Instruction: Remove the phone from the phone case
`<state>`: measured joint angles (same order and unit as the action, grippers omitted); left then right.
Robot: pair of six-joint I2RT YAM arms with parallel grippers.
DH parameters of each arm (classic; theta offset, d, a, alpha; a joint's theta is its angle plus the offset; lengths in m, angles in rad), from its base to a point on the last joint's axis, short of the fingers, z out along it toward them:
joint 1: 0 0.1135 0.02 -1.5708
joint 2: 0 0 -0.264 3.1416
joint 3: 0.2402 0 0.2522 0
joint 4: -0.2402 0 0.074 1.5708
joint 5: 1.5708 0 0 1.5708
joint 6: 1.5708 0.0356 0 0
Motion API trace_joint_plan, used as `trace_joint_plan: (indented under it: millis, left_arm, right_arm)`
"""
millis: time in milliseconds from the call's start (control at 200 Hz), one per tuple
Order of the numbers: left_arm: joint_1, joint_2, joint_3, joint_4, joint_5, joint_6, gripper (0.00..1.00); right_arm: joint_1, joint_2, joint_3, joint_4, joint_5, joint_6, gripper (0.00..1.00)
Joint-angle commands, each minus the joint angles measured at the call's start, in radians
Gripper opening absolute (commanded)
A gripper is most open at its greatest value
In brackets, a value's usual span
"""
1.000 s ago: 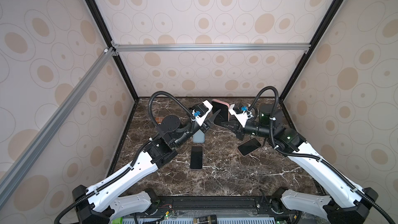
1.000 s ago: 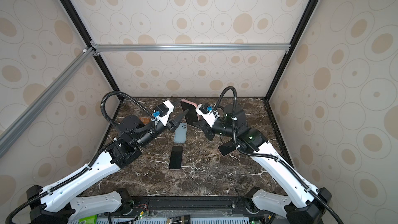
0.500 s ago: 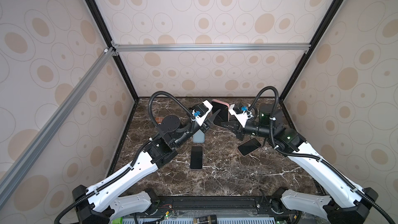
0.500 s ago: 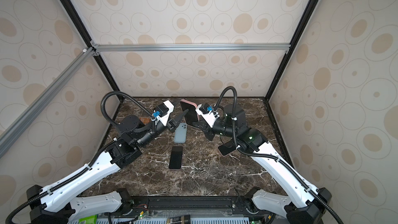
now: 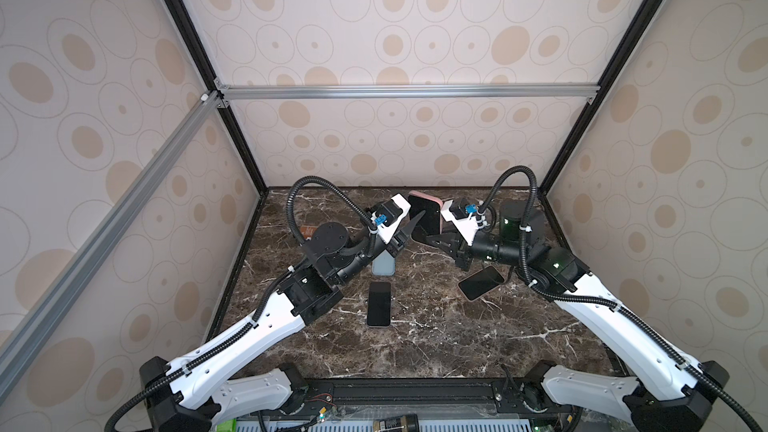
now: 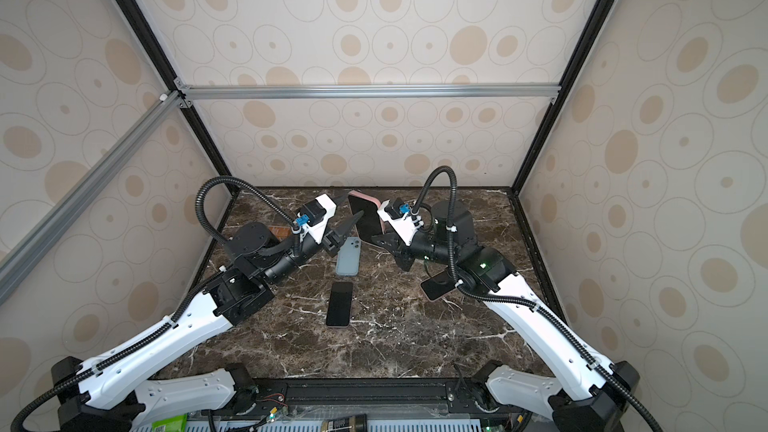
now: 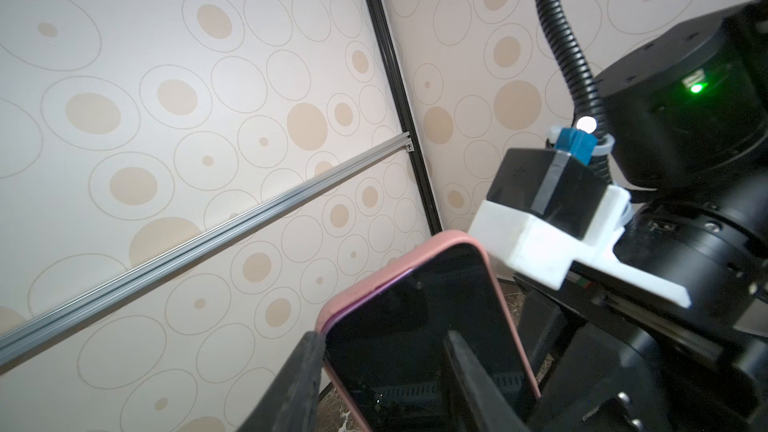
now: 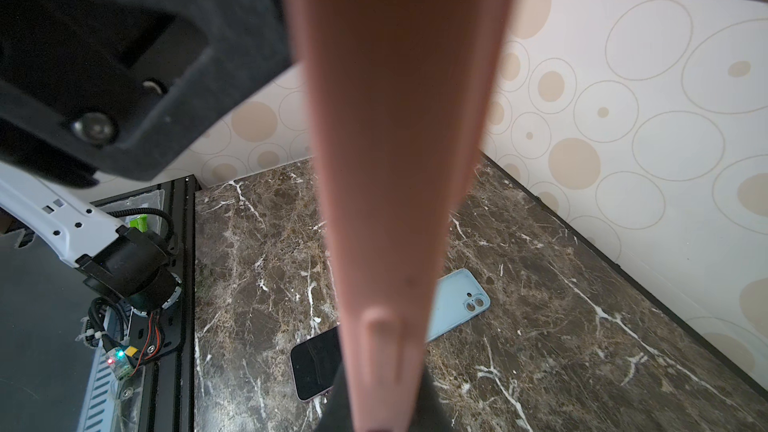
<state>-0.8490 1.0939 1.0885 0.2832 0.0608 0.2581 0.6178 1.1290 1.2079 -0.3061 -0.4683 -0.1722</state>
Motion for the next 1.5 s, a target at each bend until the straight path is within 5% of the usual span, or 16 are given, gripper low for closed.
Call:
trace_joint_plan:
  millis: [0,1025,1280,1495]
  left_arm:
    - [0.000,-0.013,0.002,0.025,-0.003,0.013,0.46]
    - [0.009,0.047,0.053,-0.107,0.101,0.003,0.45]
    - [0.046,0.057,0.074,-0.176,0.253,-0.002,0.43]
    - [0.134,0.041,0.084,-0.253,0.499,-0.022,0.38]
  right_arm:
    - [0.011,-0.004,0.037,0.068,-0.049,-0.019,0.00]
    - [0.026,-0.022,0.012,0.085,-0.207,-0.227,0.00]
    - [0.027,-0.042,0.007,0.073,-0.201,-0.245,0.00]
    - [0.025,-0.049,0.032,0.033,-0.191,-0.226,0.00]
